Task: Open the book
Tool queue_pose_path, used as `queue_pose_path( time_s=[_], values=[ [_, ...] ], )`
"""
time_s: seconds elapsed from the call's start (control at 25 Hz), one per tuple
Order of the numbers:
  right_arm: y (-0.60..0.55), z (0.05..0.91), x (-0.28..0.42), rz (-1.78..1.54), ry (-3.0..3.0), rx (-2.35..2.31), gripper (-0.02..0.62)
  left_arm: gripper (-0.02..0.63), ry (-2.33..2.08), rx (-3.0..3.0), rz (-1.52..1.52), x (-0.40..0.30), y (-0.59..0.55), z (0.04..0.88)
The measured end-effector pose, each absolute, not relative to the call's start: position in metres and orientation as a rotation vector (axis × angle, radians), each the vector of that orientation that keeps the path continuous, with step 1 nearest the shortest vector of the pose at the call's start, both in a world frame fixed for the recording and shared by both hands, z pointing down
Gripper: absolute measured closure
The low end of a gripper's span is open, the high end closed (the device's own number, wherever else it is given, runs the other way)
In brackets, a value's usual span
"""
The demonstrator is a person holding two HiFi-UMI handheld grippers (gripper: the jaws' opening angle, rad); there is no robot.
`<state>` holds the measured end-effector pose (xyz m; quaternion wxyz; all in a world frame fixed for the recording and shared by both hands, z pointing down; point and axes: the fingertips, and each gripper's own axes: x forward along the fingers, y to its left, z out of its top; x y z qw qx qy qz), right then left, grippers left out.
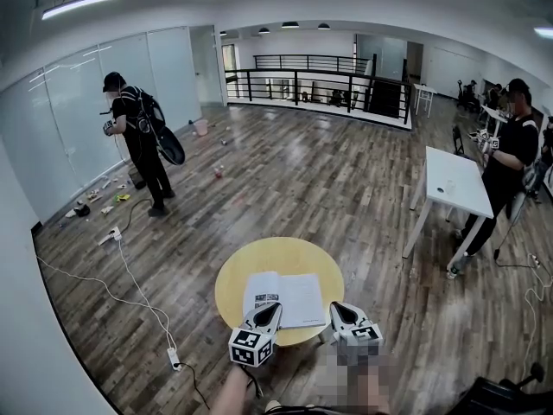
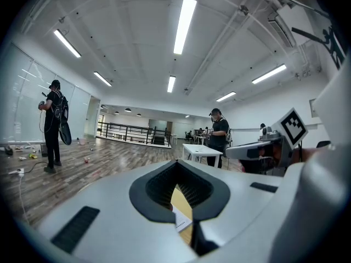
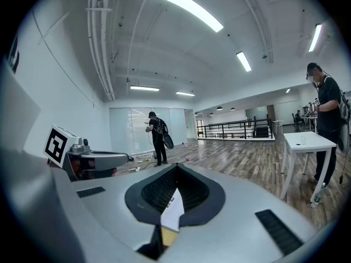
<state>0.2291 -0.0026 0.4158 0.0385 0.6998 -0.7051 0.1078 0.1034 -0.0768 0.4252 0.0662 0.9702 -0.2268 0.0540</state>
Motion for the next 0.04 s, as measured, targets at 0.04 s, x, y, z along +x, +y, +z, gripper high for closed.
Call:
queue_pose_path(
  time_s=[0.04],
  values=[
    [-0.0030,0.4156,0.2285,0.330,-2.164,2.147,0.592,0.607,-0.683,2.927,0.165,0.1028,-0.0772,0.4252]
  ],
)
